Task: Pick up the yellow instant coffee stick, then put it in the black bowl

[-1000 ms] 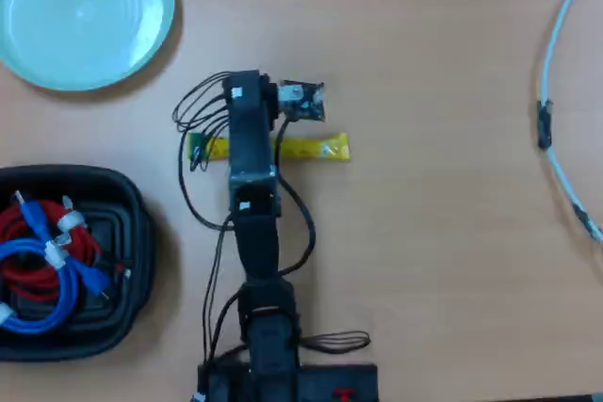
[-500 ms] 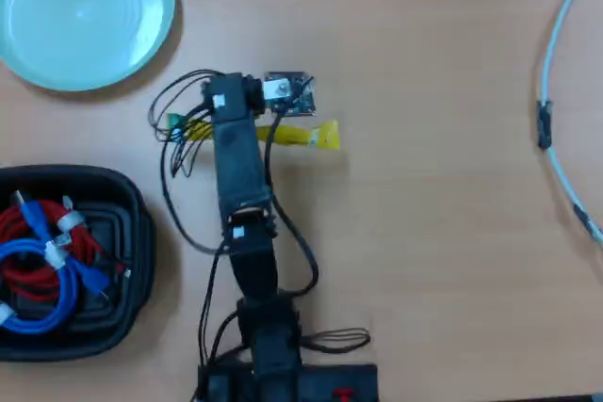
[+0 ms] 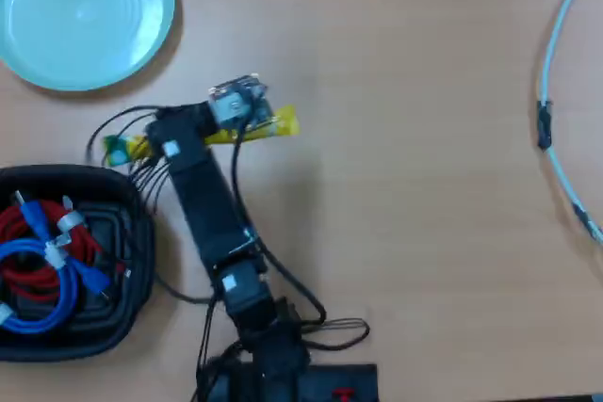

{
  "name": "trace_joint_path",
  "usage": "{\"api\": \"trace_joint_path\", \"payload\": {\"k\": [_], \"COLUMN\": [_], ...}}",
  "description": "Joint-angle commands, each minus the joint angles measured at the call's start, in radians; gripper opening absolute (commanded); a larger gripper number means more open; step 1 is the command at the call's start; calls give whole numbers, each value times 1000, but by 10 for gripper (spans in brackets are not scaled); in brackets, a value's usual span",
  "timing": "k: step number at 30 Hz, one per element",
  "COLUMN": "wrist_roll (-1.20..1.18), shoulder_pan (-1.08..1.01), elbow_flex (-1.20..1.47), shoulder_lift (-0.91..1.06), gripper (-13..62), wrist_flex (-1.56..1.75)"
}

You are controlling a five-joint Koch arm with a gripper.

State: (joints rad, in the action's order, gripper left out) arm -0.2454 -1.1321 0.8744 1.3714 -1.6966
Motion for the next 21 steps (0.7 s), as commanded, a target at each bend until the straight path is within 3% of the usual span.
{"api": "trace_joint_path", "payload": {"k": [1,9,21], "wrist_roll": [-15,-14,-14], "shoulder_pan": [69,374,624], "elbow_flex": [-43,-48,-31], "shoulder_lift": [107,124,63], "gripper": [-61,-62,-62], "wrist_flex": [-34,3,201]}}
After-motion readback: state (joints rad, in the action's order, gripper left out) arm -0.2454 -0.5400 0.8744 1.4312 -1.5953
